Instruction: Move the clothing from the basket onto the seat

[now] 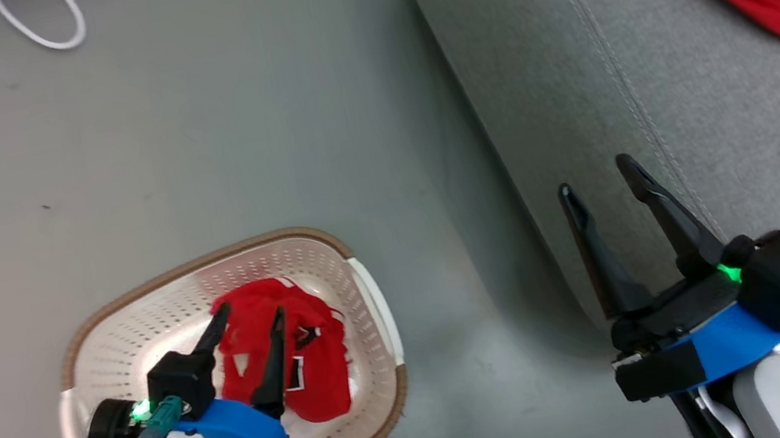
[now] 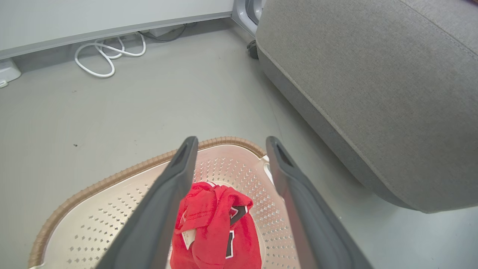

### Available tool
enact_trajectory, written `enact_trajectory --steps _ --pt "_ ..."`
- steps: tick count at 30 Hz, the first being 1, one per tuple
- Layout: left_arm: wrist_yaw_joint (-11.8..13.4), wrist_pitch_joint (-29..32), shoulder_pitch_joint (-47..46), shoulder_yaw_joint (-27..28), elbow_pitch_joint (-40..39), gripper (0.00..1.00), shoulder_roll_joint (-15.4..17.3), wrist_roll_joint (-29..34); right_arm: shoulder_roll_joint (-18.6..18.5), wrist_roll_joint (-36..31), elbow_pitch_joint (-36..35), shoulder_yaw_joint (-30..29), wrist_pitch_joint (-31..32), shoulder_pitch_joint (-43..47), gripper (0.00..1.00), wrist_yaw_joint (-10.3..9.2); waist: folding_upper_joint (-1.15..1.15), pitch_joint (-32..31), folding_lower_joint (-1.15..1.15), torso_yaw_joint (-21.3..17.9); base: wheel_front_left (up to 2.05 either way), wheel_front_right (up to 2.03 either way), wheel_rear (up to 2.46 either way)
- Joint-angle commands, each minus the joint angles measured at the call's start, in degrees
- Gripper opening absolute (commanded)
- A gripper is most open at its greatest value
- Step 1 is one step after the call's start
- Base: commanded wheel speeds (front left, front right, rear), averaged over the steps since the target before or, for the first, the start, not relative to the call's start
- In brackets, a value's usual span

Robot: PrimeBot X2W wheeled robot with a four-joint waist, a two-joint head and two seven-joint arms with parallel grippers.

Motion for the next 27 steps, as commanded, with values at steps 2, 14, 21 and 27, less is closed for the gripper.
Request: enact_trajectory --steps 2,14,21,27 --pt "-0.1 -0.2 -1.4 -0.3 1.4 1.0 1.8 0.4 0.1 1.1 0.0 1.7 -0.8 -2.3 1.0 0.03 0.0 5.5 -0.01 -5.3 0.0 0.0 0.0" --pt "0.4 -0.2 -3.7 -0.5 6.5 1.0 6.6 1.3 0.1 6.0 0.9 5.9 -2.1 -5.7 1.0 0.03 0.0 12.9 -0.01 -11.5 0.0 0.0 0.0" --pt "2.3 0.7 -5.2 -0.1 8.8 1.0 9.0 1.7 0.1 8.2 -0.8 7.7 -2.1 -6.8 1.0 0.03 0.0 15.8 -0.01 -14.1 0.0 0.0 0.0" --pt "5.0 1.5 -6.9 0.8 9.7 1.0 10.5 1.8 0.1 9.2 -1.2 8.5 -2.1 -7.2 1.0 0.03 0.0 17.3 -0.01 -15.2 0.0 0.0 0.0"
